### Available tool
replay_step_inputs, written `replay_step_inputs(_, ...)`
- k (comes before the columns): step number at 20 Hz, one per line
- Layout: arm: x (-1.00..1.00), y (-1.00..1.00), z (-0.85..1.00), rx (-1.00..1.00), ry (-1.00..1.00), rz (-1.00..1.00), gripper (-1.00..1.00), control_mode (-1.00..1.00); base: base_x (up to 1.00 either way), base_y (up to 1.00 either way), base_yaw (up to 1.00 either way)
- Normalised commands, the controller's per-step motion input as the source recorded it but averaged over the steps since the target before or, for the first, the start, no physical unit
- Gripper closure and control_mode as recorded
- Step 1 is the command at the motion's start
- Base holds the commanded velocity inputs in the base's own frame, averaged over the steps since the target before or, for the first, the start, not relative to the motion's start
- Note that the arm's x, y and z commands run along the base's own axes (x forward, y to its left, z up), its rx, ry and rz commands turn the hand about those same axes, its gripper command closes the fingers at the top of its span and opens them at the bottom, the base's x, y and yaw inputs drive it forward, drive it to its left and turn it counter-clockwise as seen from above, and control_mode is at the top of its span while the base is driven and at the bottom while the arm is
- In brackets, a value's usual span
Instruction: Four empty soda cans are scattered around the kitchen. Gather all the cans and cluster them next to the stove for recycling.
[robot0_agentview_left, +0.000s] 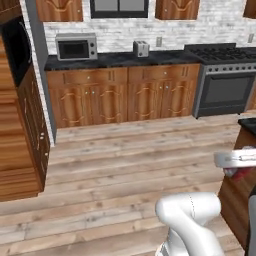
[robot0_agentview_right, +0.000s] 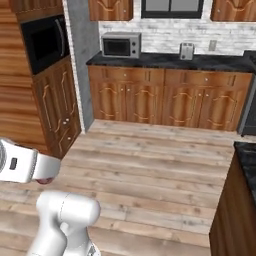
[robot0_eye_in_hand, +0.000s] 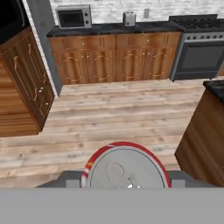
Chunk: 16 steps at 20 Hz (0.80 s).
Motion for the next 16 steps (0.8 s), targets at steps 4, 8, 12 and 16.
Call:
replay_step_inputs(4,0.00,0.00,0.00,0.00,0.00,0.00,1.00,1.00,1.00,0.16,0.00)
replay_step_inputs(8,0.00,0.00,0.00,0.00,0.00,0.00,1.00,1.00,0.99,0.00,0.00)
replay_step_inputs(12,0.00,0.00,0.00,0.00,0.00,0.00,1.00,1.00,0.94,0.00,0.00)
replay_step_inputs(16,0.00,0.00,0.00,0.00,0.00,0.00,1.00,1.00,0.86,-0.07,0.00)
